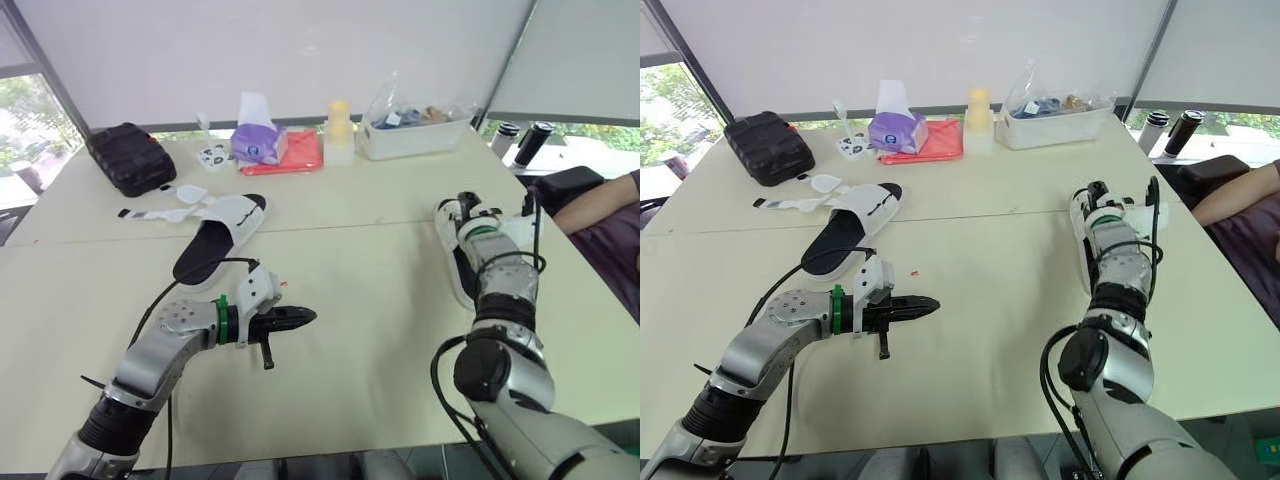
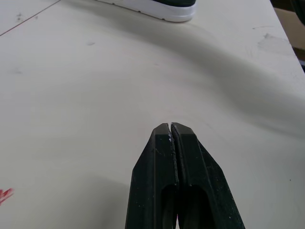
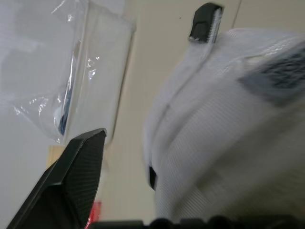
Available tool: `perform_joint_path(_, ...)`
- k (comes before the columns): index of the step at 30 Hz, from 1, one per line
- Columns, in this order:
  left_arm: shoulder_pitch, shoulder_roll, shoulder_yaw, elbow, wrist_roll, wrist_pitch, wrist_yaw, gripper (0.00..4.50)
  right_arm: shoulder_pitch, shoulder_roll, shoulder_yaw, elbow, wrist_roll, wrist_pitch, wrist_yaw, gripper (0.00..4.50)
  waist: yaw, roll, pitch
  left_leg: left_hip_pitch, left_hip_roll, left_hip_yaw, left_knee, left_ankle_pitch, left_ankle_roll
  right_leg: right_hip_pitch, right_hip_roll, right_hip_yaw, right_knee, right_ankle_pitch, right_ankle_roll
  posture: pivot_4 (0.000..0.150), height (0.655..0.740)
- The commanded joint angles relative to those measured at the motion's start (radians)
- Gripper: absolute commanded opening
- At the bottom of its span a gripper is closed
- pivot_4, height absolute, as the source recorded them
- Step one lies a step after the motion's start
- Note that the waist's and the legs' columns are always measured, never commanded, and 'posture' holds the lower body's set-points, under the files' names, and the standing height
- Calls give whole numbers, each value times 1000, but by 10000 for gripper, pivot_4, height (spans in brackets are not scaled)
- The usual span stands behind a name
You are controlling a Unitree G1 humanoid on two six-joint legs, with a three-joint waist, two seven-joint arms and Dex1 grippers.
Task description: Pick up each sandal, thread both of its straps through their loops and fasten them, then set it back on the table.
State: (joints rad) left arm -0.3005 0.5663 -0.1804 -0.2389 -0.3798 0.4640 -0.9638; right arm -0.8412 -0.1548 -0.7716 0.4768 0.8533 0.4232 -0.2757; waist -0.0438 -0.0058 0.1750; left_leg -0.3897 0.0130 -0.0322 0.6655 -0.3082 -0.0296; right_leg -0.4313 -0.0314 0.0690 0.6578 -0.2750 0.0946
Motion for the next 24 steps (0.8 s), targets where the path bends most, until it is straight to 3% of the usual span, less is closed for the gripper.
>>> perform_joint_path(1, -10, 9, 15, -4, 3, -23, -9, 0, 156, 72, 39, -326, 74, 128, -145, 44700, 2, 0, 0, 0, 0, -1, 0, 0, 0, 0, 0, 0, 1, 0, 0, 1500, 7400)
perform_joint_path(7, -22, 15, 46, 29, 8, -41, 11, 0, 530, 107, 195, -907, 185, 310, -251, 44700, 2, 0, -1, 0, 0, -1, 0, 0, 0, 0, -1, 0, 1, 0, 0, 1500, 7400)
perform_joint_path(11, -49, -14, 120, 68, -8, -41, 91, 0, 818, -60, 355, -1195, 162, 397, -57, 44700, 0, 1, -1, 1, 0, -1, 0, 0, 0, 0, 1, 0, 1, 0, 0, 1500, 7400)
perform_joint_path(14, -68, -25, 186, 81, -15, -25, 158, 0, 927, -233, 444, -1311, 131, 394, 157, 44700, -5, 0, -1, 3, 0, 0, 0, 0, 0, 1, 3, 1, 1, 0, 0, 1500, 7400)
perform_joint_path(17, -90, 5, 245, 88, 18, -4, 232, 0, 885, -349, 506, -1308, 149, 387, 316, 44700, -7, -2, -1, 7, 0, 0, 1, 0, 0, 4, 5, 1, 1, 0, 0, 1500, 7400)
perform_joint_path(20, -87, 50, 288, 105, 31, -5, 253, 0, 787, -483, 678, -1250, -46, 346, 456, 44700, -6, -3, -1, 11, 0, 0, 0, 0, 0, 8, 6, 1, 1, 0, 0, 1500, 7400)
perform_joint_path(24, -61, 90, 319, 113, 35, -14, 254, 12333, 665, -492, 844, -1101, -242, 215, 570, 45000, 1, -5, -1, 12, 0, 1, 0, 0, 0, 9, 6, 1, 0, 0, -1, 1500, 7400)
